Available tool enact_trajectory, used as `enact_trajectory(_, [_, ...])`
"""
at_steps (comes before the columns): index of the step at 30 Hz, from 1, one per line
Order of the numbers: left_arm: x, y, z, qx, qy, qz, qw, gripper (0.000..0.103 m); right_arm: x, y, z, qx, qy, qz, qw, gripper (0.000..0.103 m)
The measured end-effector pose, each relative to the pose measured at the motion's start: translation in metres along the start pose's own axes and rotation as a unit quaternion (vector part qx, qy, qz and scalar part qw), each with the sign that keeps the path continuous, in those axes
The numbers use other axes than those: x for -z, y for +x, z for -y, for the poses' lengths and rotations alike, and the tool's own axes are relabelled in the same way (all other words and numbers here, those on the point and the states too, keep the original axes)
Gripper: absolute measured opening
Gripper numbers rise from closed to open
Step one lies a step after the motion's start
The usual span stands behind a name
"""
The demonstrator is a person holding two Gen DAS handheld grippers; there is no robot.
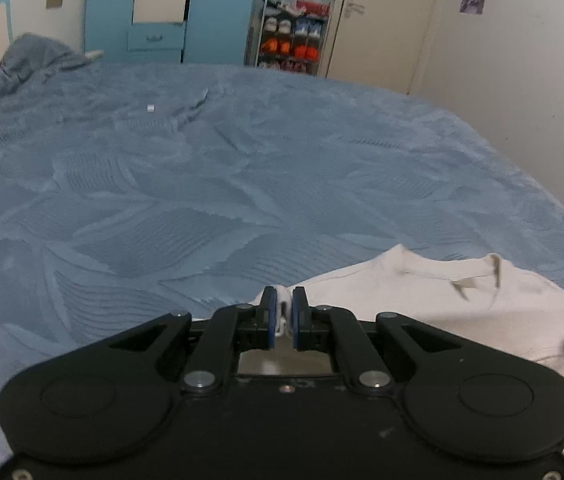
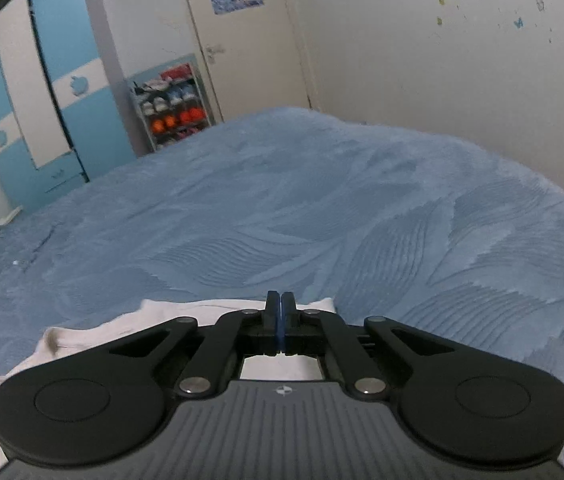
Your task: Fold small clothes
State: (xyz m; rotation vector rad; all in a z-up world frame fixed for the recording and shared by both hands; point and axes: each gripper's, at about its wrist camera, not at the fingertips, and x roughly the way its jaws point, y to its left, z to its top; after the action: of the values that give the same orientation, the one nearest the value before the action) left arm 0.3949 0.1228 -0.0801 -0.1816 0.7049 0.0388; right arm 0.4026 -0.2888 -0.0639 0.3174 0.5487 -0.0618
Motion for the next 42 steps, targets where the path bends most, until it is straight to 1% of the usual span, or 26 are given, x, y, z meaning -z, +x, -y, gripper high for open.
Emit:
enact_trajectory(4, [0.005, 0.03, -0.004, -0.02, 0.015, 0.001, 0.9997, 0.006, 0.009, 0.021, 0.013, 0.011, 0.012, -0.024, 1.0, 0.0])
enact_trajectory(6, [0.007, 0.036, -0.007, -0.023, 0.02, 0.006, 0.9995, 0.028, 0.018, 0.022, 0.016, 0.007, 0.015, -0.035, 0.999, 0.0])
enact_trajectory(8, [0.003, 0.034, -0.011, -0.031, 0.025, 0.007, 0.9992, 0.039, 0.026, 0.02, 0.02, 0.004, 0.014, -0.042, 0.999, 0.002])
enact_trajectory(9, [0.002, 0.029, -0.013, -0.031, 0.027, 0.013, 0.9991, 0.039, 0.028, 0.019, 0.02, 0.004, 0.009, -0.044, 0.999, 0.011])
enact_trajectory(10, [0.001, 0.024, -0.016, -0.029, 0.03, 0.017, 0.999, 0.04, 0.028, 0.017, 0.019, 0.004, 0.001, -0.044, 0.999, 0.017])
enact_trajectory(11, [-0.001, 0.018, -0.02, -0.029, 0.031, 0.021, 0.9989, 0.042, 0.028, 0.014, 0.019, 0.003, -0.008, -0.044, 0.999, 0.019])
enact_trajectory(12, [-0.003, 0.013, -0.025, -0.029, 0.034, 0.022, 0.9987, 0.045, 0.028, 0.01, 0.019, -0.004, -0.019, -0.042, 0.999, 0.027])
enact_trajectory(13, [-0.005, 0.006, -0.029, -0.026, 0.041, 0.021, 0.9986, 0.045, 0.027, 0.006, 0.018, -0.013, -0.03, -0.041, 0.999, 0.041])
enact_trajectory(14, [-0.005, -0.001, -0.031, -0.013, 0.051, 0.013, 0.9985, 0.046, 0.026, 0.003, 0.016, -0.021, -0.04, -0.042, 0.998, 0.051])
enact_trajectory(15, [-0.004, -0.005, -0.034, 0.009, 0.063, 0.003, 0.998, 0.048, 0.025, -0.001, 0.014, -0.033, -0.049, -0.041, 0.997, 0.066])
enact_trajectory(16, [-0.001, -0.009, -0.036, 0.033, 0.074, -0.009, 0.9967, 0.048, 0.024, -0.003, 0.012, -0.044, -0.059, -0.039, 0.997, 0.071])
enact_trajectory(17, [0.002, -0.011, -0.035, 0.046, 0.085, -0.018, 0.9952, 0.049, 0.023, -0.004, 0.009, -0.049, -0.07, -0.041, 0.995, 0.072])
enact_trajectory(18, [0.007, -0.011, -0.032, 0.048, 0.098, -0.025, 0.9937, 0.049, 0.023, -0.004, 0.005, -0.05, -0.081, -0.045, 0.994, 0.073])
enact_trajectory(21, [0.015, 0.005, -0.023, 0.014, 0.124, -0.047, 0.9911, 0.05, 0.026, 0.004, -0.007, -0.047, -0.107, -0.062, 0.991, 0.071])
enact_trajectory(22, [0.017, 0.011, -0.022, 0.011, 0.121, -0.052, 0.9912, 0.05, 0.028, 0.008, -0.011, -0.051, -0.115, -0.072, 0.989, 0.067])
enact_trajectory(24, [0.021, 0.024, -0.022, 0.028, 0.099, -0.054, 0.9932, 0.05, 0.035, 0.016, -0.02, -0.045, -0.141, -0.077, 0.986, 0.064])
enact_trajectory(26, [0.026, 0.029, -0.018, 0.044, 0.093, -0.047, 0.9936, 0.05, 0.043, 0.022, -0.03, -0.023, -0.169, -0.076, 0.982, 0.063])
enact_trajectory(29, [0.035, 0.039, -0.01, 0.032, 0.102, -0.055, 0.9927, 0.05, 0.046, 0.024, -0.031, -0.012, -0.173, -0.063, 0.983, 0.063])
enact_trajectory(33, [0.041, 0.044, -0.013, 0.036, 0.089, -0.053, 0.9939, 0.052, 0.051, 0.029, -0.026, 0.004, -0.168, -0.052, 0.984, 0.065])
enact_trajectory(35, [0.042, 0.045, -0.013, 0.038, 0.086, -0.048, 0.9944, 0.052, 0.055, 0.03, -0.025, 0.014, -0.168, -0.046, 0.985, 0.055])
enact_trajectory(36, [0.042, 0.045, -0.013, 0.037, 0.088, -0.042, 0.9945, 0.049, 0.056, 0.032, -0.025, 0.021, -0.172, -0.043, 0.984, 0.032])
enact_trajectory(37, [0.045, 0.044, -0.011, 0.037, 0.092, -0.038, 0.9943, 0.044, 0.057, 0.033, -0.026, 0.029, -0.177, -0.042, 0.983, 0.016])
enact_trajectory(38, [0.048, 0.041, -0.008, 0.034, 0.098, -0.032, 0.9941, 0.042, 0.058, 0.032, -0.025, 0.024, -0.174, -0.041, 0.984, 0.012])
enact_trajectory(40, [0.051, 0.036, -0.004, 0.018, 0.113, -0.018, 0.9933, 0.011, 0.058, 0.029, -0.027, 0.025, -0.174, -0.033, 0.984, 0.007])
enact_trajectory(41, [0.051, 0.035, -0.001, 0.005, 0.117, -0.015, 0.993, 0.008, 0.058, 0.026, -0.027, 0.028, -0.175, -0.027, 0.984, 0.007])
enact_trajectory(42, [0.051, 0.033, 0.0, 0.005, 0.111, -0.011, 0.9938, 0.008, 0.057, 0.022, -0.028, 0.03, -0.174, -0.019, 0.984, 0.006])
